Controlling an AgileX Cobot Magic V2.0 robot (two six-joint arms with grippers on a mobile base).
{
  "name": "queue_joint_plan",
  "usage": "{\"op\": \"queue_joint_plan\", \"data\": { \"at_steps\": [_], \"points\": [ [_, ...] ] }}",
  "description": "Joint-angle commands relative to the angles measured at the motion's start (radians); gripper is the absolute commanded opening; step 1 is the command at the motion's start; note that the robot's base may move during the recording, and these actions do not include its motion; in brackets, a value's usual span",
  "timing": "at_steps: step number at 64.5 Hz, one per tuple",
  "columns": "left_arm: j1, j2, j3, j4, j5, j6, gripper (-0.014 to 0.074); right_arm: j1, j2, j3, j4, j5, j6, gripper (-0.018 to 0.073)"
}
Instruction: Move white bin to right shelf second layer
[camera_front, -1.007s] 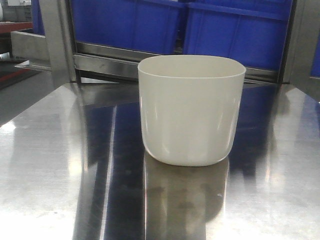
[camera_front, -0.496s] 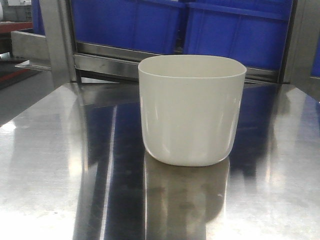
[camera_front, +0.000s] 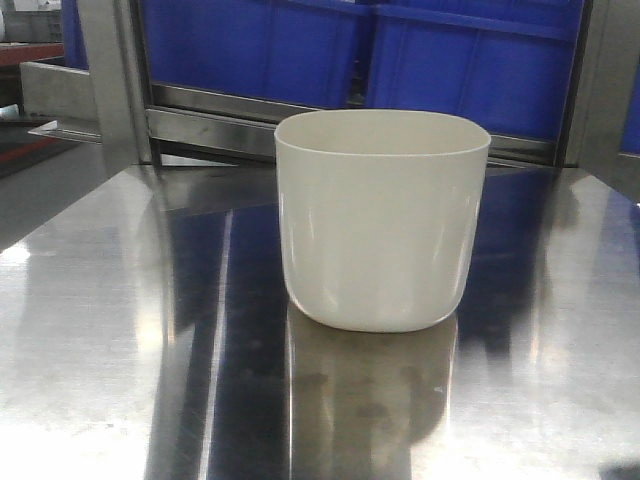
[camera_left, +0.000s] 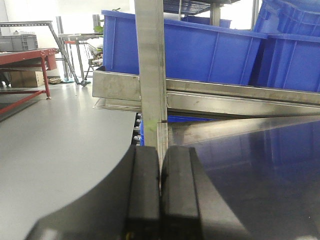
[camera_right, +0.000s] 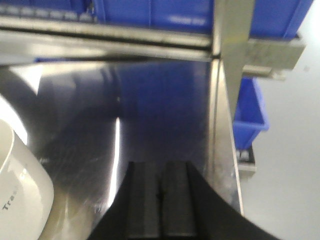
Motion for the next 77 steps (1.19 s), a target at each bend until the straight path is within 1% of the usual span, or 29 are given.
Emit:
{"op": "queue_joint_plan", "data": {
  "at_steps": [1, 9, 15, 21, 29, 32, 35, 41, 43, 46, 59, 77],
  "points": [
    [0.000, -0.013, 0.033, -0.005, -0.087, -0.007, 0.0085, 0.027, 0.087, -0.116, -0.008, 0.031, -0.003, 0.0048],
    [0.000, -0.013, 0.033, -0.005, -0.087, -0.007, 0.0085, 0.092, 0.200, -0.263, -0.008, 0.201, -0.003, 0.0048],
    [0.000, -0.013, 0.033, -0.005, -0.087, -0.007, 0.0085, 0.138, 0.264, -0.355, -0.008, 0.294, -0.003, 0.0048],
    [0.000, -0.013, 0.033, -0.005, -0.087, -0.007, 0.0085, 0.175, 0.314, -0.434, -0.008, 0.332, -0.003, 0.0048],
    [0.000, -0.013, 0.033, -0.005, -0.087, -0.007, 0.0085, 0.218, 0.359, -0.487, -0.007, 0.339, -0.002, 0.0060],
    [0.000, -0.013, 0.033, -0.005, -0.087, -0.007, 0.0085, 0.235, 0.375, -0.501, -0.004, 0.340, -0.002, 0.0106],
    [0.000, -0.013, 0.033, -0.005, -0.087, -0.007, 0.0085, 0.248, 0.388, -0.511, 0.006, 0.342, -0.002, 0.0180],
    [0.000, -0.013, 0.033, -0.005, -0.087, -0.007, 0.0085, 0.276, 0.413, -0.527, 0.023, 0.346, -0.002, 0.0404],
    [0.000, -0.013, 0.033, -0.005, -0.087, -0.007, 0.0085, 0.284, 0.420, -0.527, 0.024, 0.347, -0.002, 0.0451],
    [0.000, -0.013, 0.033, -0.005, -0.087, -0.007, 0.0085, 0.297, 0.431, -0.527, 0.024, 0.348, -0.002, 0.0494],
    [0.000, -0.013, 0.033, -0.005, -0.087, -0.007, 0.0085, 0.334, 0.479, -0.527, 0.031, 0.359, -0.002, 0.0495],
    [0.000, -0.013, 0.033, -0.005, -0.087, -0.007, 0.0085, 0.337, 0.554, -0.527, 0.040, 0.350, -0.002, 0.0495]
  ]
}}
